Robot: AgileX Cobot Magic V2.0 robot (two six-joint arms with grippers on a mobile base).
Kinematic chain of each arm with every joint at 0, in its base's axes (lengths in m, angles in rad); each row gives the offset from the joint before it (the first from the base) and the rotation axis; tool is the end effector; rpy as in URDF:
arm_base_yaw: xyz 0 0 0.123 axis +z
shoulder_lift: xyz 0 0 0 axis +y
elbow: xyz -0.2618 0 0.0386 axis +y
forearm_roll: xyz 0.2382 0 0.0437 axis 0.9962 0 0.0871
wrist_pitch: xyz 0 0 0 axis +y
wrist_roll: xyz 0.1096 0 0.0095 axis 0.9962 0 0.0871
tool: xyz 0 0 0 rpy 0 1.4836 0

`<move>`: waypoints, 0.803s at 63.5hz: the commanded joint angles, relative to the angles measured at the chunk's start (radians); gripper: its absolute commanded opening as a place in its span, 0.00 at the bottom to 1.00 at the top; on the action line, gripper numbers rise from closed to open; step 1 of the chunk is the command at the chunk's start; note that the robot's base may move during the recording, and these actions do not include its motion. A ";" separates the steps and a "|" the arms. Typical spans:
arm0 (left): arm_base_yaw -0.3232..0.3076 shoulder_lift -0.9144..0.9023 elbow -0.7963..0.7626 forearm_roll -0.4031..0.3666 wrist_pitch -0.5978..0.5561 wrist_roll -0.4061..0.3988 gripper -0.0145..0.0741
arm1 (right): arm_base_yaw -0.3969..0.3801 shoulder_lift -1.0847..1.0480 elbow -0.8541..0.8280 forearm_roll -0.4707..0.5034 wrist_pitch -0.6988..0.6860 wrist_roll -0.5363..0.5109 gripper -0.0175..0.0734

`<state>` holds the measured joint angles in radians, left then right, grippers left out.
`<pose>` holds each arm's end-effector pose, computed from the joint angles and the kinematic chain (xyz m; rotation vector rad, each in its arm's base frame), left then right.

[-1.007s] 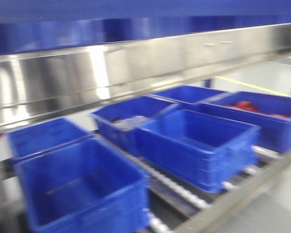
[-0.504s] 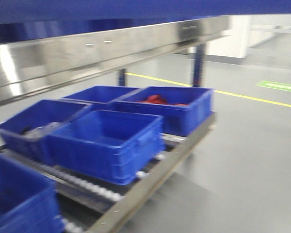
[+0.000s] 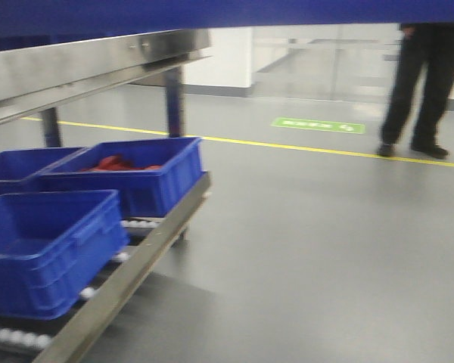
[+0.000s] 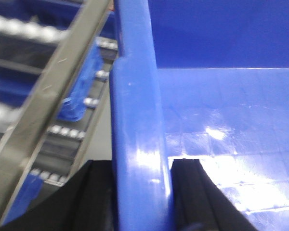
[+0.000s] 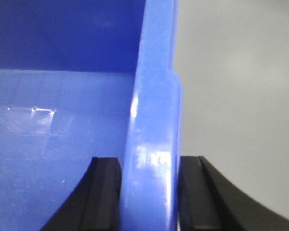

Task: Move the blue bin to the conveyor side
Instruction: 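Hold the blue bin with both grippers while backing away from shelf, then hold the blue bin while driving across the floor toward the conveyor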

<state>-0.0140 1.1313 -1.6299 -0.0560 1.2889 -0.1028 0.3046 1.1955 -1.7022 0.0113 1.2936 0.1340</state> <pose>0.1955 -0.0087 0.4576 -0.0904 2.2738 -0.1308 0.2010 0.0645 0.4636 -0.1967 2.2738 0.2448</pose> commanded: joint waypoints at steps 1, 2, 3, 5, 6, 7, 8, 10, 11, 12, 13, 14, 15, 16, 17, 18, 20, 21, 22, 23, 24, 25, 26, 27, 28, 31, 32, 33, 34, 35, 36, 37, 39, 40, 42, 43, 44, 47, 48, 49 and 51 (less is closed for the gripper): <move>-0.004 -0.017 -0.021 0.006 -0.083 0.014 0.14 | -0.001 -0.027 -0.013 -0.044 -0.098 -0.012 0.10; -0.004 -0.017 -0.021 0.006 -0.083 0.014 0.14 | -0.001 -0.027 -0.013 -0.044 -0.098 -0.012 0.10; -0.004 -0.017 -0.021 0.006 -0.083 0.014 0.14 | -0.001 -0.027 -0.013 -0.044 -0.098 -0.012 0.10; -0.004 -0.017 -0.021 0.006 -0.083 0.014 0.14 | -0.001 -0.027 -0.013 -0.044 -0.098 -0.012 0.10; -0.004 -0.017 -0.021 0.006 -0.083 0.014 0.14 | -0.001 -0.027 -0.013 -0.044 -0.098 -0.012 0.10; -0.004 -0.017 -0.021 0.006 -0.083 0.014 0.14 | -0.001 -0.027 -0.013 -0.044 -0.098 -0.012 0.10; -0.004 -0.017 -0.021 0.006 -0.083 0.014 0.14 | -0.001 -0.027 -0.013 -0.044 -0.098 -0.012 0.10; -0.004 -0.017 -0.021 0.006 -0.083 0.014 0.14 | -0.001 -0.027 -0.013 -0.044 -0.098 -0.012 0.10; -0.004 -0.017 -0.021 0.006 -0.083 0.014 0.14 | -0.001 -0.027 -0.013 -0.044 -0.098 -0.012 0.10; -0.004 -0.017 -0.021 0.006 -0.083 0.014 0.14 | -0.001 -0.027 -0.013 -0.044 -0.098 -0.012 0.10; -0.004 -0.017 -0.021 0.006 -0.083 0.014 0.14 | -0.001 -0.027 -0.013 -0.044 -0.098 -0.012 0.10; -0.004 -0.017 -0.021 0.006 -0.083 0.014 0.14 | -0.001 -0.027 -0.013 -0.044 -0.098 -0.012 0.10; -0.004 -0.017 -0.021 0.006 -0.083 0.014 0.14 | -0.001 -0.027 -0.013 -0.044 -0.098 -0.012 0.10; -0.004 -0.017 -0.021 0.006 -0.083 0.014 0.14 | -0.001 -0.027 -0.013 -0.044 -0.098 -0.012 0.10; -0.004 -0.017 -0.021 0.006 -0.083 0.014 0.14 | -0.001 -0.027 -0.013 -0.044 -0.098 -0.012 0.10; -0.004 -0.017 -0.021 0.006 -0.083 0.014 0.14 | -0.001 -0.027 -0.013 -0.044 -0.098 -0.012 0.10; -0.004 -0.017 -0.021 0.006 -0.083 0.014 0.14 | -0.001 -0.027 -0.013 -0.044 -0.098 -0.012 0.10; -0.004 -0.017 -0.021 0.006 -0.083 0.014 0.14 | -0.001 -0.027 -0.013 -0.044 -0.098 -0.012 0.10; -0.004 -0.017 -0.021 0.006 -0.083 0.014 0.14 | -0.001 -0.027 -0.013 -0.044 -0.098 -0.012 0.10; -0.004 -0.017 -0.021 0.006 -0.083 0.014 0.14 | -0.001 -0.027 -0.013 -0.044 -0.098 -0.012 0.10; -0.004 -0.017 -0.021 0.006 -0.083 0.014 0.14 | -0.001 -0.027 -0.013 -0.044 -0.098 -0.012 0.10; -0.004 -0.017 -0.021 0.006 -0.083 0.014 0.14 | -0.001 -0.027 -0.013 -0.044 -0.098 -0.012 0.10; -0.004 -0.017 -0.021 0.006 -0.083 0.014 0.14 | -0.001 -0.027 -0.013 -0.044 -0.098 -0.012 0.10; -0.004 -0.017 -0.021 0.006 -0.083 0.014 0.14 | -0.001 -0.027 -0.013 -0.044 -0.098 -0.012 0.10; -0.004 -0.017 -0.021 0.006 -0.083 0.014 0.14 | -0.001 -0.027 -0.013 -0.044 -0.098 -0.012 0.10; -0.004 -0.017 -0.021 0.006 -0.083 0.014 0.14 | -0.001 -0.027 -0.013 -0.044 -0.098 -0.012 0.10; -0.004 -0.017 -0.021 0.006 -0.083 0.014 0.14 | -0.001 -0.027 -0.013 -0.044 -0.098 -0.012 0.10; -0.004 -0.017 -0.021 0.006 -0.083 0.014 0.14 | -0.001 -0.027 -0.013 -0.044 -0.098 -0.012 0.10; -0.004 -0.017 -0.021 0.006 -0.083 0.014 0.14 | -0.001 -0.027 -0.013 -0.044 -0.098 -0.012 0.10; -0.004 -0.017 -0.021 0.006 -0.083 0.014 0.14 | -0.001 -0.027 -0.013 -0.044 -0.098 -0.012 0.10; -0.004 -0.017 -0.021 0.006 -0.083 0.014 0.14 | -0.001 -0.027 -0.013 -0.044 -0.098 -0.012 0.10; -0.004 -0.017 -0.021 0.006 -0.083 0.014 0.14 | -0.001 -0.027 -0.013 -0.044 -0.098 -0.012 0.10; -0.004 -0.017 -0.021 0.006 -0.083 0.014 0.14 | -0.001 -0.027 -0.013 -0.044 -0.098 -0.012 0.10; -0.004 -0.017 -0.021 0.006 -0.083 0.014 0.14 | -0.001 -0.027 -0.013 -0.044 -0.098 -0.012 0.10; -0.004 -0.017 -0.021 0.006 -0.083 0.014 0.14 | -0.001 -0.027 -0.013 -0.044 -0.098 -0.012 0.10; -0.004 -0.017 -0.021 0.006 -0.083 0.014 0.14 | -0.001 -0.027 -0.013 -0.044 -0.098 -0.012 0.10; -0.004 -0.017 -0.021 0.006 -0.083 0.014 0.14 | -0.001 -0.027 -0.013 -0.044 -0.098 -0.012 0.10; -0.004 -0.017 -0.021 0.006 -0.083 0.014 0.14 | -0.001 -0.027 -0.013 -0.044 -0.098 -0.012 0.10; -0.004 -0.017 -0.021 0.006 -0.083 0.014 0.14 | -0.001 -0.027 -0.013 -0.044 -0.098 -0.012 0.10; -0.004 -0.017 -0.021 0.006 -0.083 0.014 0.14 | -0.001 -0.027 -0.013 -0.044 -0.098 -0.012 0.10; -0.004 -0.017 -0.021 0.006 -0.083 0.014 0.14 | -0.001 -0.027 -0.013 -0.043 -0.098 -0.012 0.10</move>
<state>-0.0140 1.1313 -1.6299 -0.0580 1.2889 -0.1028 0.3046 1.1933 -1.7022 0.0095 1.2936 0.1340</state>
